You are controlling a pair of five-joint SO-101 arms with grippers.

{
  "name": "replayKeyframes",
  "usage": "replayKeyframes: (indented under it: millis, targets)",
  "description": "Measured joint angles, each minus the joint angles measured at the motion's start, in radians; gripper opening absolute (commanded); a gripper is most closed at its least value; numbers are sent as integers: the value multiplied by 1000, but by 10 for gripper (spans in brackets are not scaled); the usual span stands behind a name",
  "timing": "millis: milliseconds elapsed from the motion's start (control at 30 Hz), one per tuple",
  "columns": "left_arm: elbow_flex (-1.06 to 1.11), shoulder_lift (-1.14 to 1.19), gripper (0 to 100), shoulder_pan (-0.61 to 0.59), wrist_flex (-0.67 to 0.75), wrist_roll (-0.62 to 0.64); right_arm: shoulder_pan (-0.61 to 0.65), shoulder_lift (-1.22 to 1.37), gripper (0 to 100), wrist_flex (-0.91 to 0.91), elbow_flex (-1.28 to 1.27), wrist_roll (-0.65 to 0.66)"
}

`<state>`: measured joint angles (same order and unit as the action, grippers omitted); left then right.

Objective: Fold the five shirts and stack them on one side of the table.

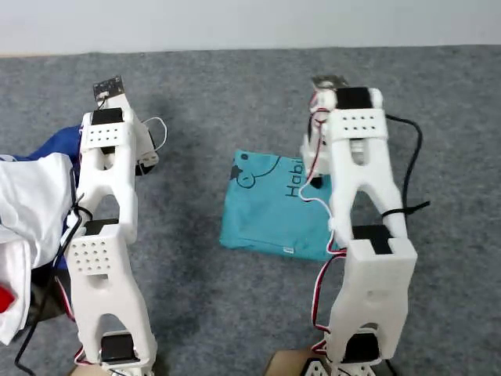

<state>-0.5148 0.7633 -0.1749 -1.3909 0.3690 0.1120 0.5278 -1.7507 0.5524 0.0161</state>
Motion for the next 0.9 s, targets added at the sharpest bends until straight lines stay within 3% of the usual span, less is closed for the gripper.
replayKeyframes:
  millis: [533, 633, 800, 900]
  targets:
    - [0, 0, 29, 0, 0, -3, 80, 207, 318, 41, -9, -15]
    - [0, 0, 29, 0, 0, -3, 78, 273, 243, 68, -9, -15]
    - [0, 0, 29, 0, 0, -3, 75, 295, 1, 68, 5, -15]
    - [0, 0, 29, 0, 0, -3, 75, 295, 7, 61, 5, 38]
